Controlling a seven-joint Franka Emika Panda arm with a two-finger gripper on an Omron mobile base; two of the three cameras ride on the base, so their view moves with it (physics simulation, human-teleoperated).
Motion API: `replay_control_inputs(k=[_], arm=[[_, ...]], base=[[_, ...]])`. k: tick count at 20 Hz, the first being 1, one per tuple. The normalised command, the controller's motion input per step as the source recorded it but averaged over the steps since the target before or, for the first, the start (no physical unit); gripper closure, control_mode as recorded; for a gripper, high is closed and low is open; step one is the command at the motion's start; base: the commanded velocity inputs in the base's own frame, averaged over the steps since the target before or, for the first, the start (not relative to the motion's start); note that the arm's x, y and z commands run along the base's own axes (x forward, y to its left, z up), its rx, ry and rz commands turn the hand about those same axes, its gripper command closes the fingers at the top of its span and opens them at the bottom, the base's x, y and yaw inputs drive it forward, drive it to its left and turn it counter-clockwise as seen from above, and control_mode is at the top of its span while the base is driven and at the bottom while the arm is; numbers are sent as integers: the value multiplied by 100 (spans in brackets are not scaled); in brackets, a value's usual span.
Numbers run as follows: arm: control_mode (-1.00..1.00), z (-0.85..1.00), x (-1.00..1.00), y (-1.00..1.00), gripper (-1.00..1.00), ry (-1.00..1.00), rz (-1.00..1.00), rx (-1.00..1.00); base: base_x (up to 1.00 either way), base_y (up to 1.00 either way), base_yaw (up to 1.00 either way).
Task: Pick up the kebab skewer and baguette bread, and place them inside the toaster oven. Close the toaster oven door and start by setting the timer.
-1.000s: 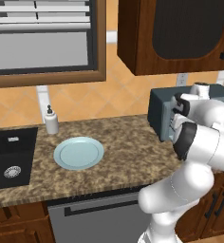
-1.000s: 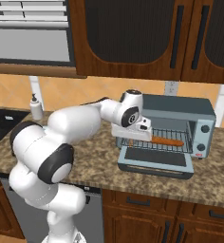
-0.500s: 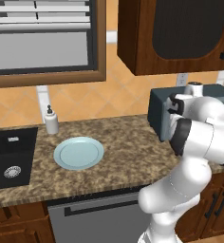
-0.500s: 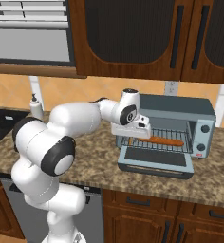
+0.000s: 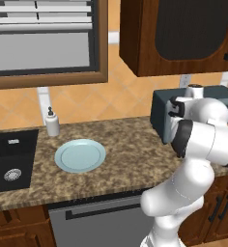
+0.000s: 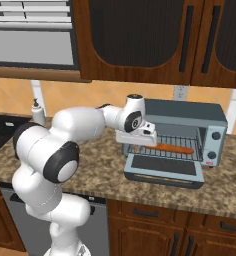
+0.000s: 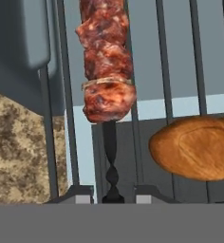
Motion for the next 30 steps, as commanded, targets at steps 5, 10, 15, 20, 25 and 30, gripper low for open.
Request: replay_control_inputs(k=[5, 10, 15, 20, 25, 30], arm=[[-100, 0, 3, 0, -100, 0, 0, 0], [-100, 5, -2, 0, -100, 0, 0, 0], [-100, 44, -31, -2, -100, -4, -2, 0], [-100, 21, -64, -37, -100, -4, -7, 0], [-100, -12, -100, -47, -100, -1, -17, 0], [-100, -27, -35, -21, -100, 1, -22, 0]], base=[[0, 0, 0], [0, 0, 0], [0, 0, 0], [0, 0, 0], [0, 0, 0], [0, 0, 0]])
